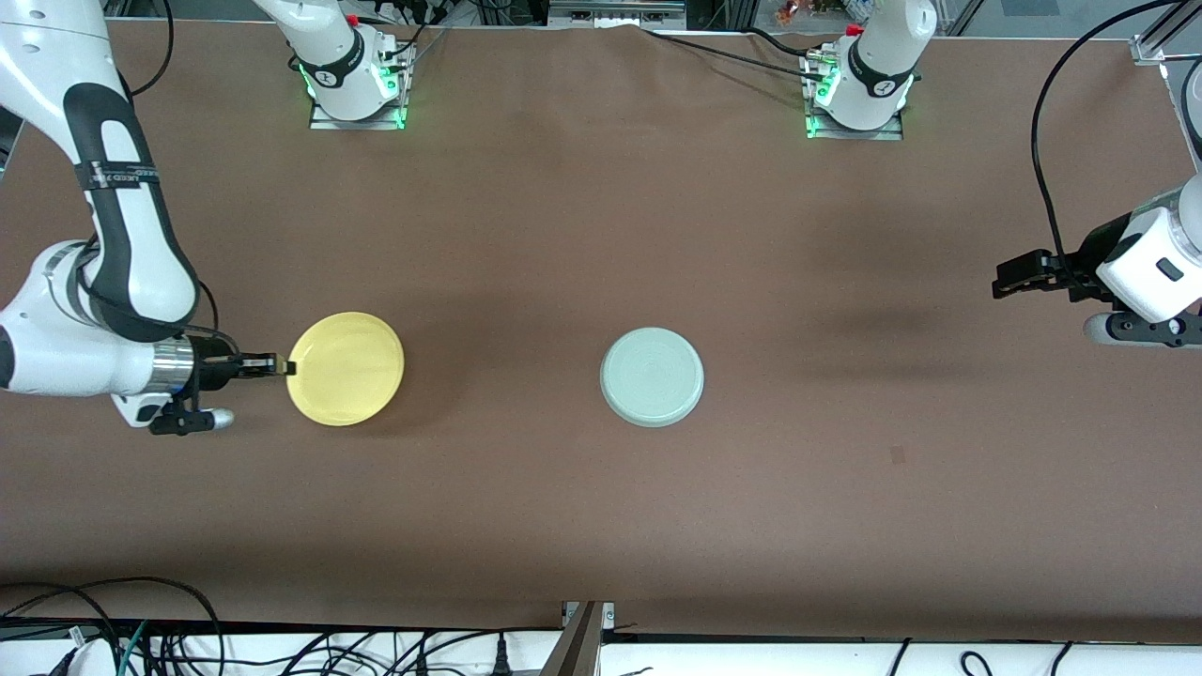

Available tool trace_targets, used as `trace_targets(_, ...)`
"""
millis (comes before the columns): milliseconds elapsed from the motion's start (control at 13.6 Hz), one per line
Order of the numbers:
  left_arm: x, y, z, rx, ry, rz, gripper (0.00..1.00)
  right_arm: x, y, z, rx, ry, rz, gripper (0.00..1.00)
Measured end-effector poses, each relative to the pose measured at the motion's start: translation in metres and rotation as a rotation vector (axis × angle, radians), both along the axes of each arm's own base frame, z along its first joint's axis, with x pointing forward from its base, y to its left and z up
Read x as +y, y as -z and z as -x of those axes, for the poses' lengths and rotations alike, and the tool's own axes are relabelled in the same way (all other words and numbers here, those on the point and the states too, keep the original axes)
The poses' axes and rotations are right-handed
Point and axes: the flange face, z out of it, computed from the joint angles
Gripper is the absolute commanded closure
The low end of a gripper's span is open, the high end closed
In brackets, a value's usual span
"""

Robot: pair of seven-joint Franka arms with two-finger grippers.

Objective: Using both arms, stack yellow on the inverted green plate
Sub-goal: 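Carry the yellow plate onto the inverted green plate with the right gripper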

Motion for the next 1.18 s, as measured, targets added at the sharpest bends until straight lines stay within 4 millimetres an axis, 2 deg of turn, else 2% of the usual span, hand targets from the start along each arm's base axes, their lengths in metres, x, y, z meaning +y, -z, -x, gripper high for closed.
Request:
trace_targets(147,0.001,0.0,0.0,0.0,-0.001,0.0,0.0,0.047,-0.005,0.0,0.011,0.0,-0.032,1.0)
trace_targets(516,0.001,0.0,0.0,0.0,-0.001,0.0,0.0,0.188,-0.027,0.0,-0.129,-0.046,-0.089,1.0)
trace_targets(810,0.001,0.0,0.0,0.0,-0.001,0.0,0.0,0.324,-0.01,0.029,-0.228,0.001,-0.1,1.0)
trace_targets(957,0.001,0.002,-0.001,0.003,-0.001,0.0,0.0,0.367,0.008,0.047,-0.224,0.058,-0.104,1.0)
trace_targets(1178,0.001,0.004,-0.002,0.007,-0.001,0.0,0.0,0.409,0.033,0.069,-0.214,0.121,-0.11,1.0)
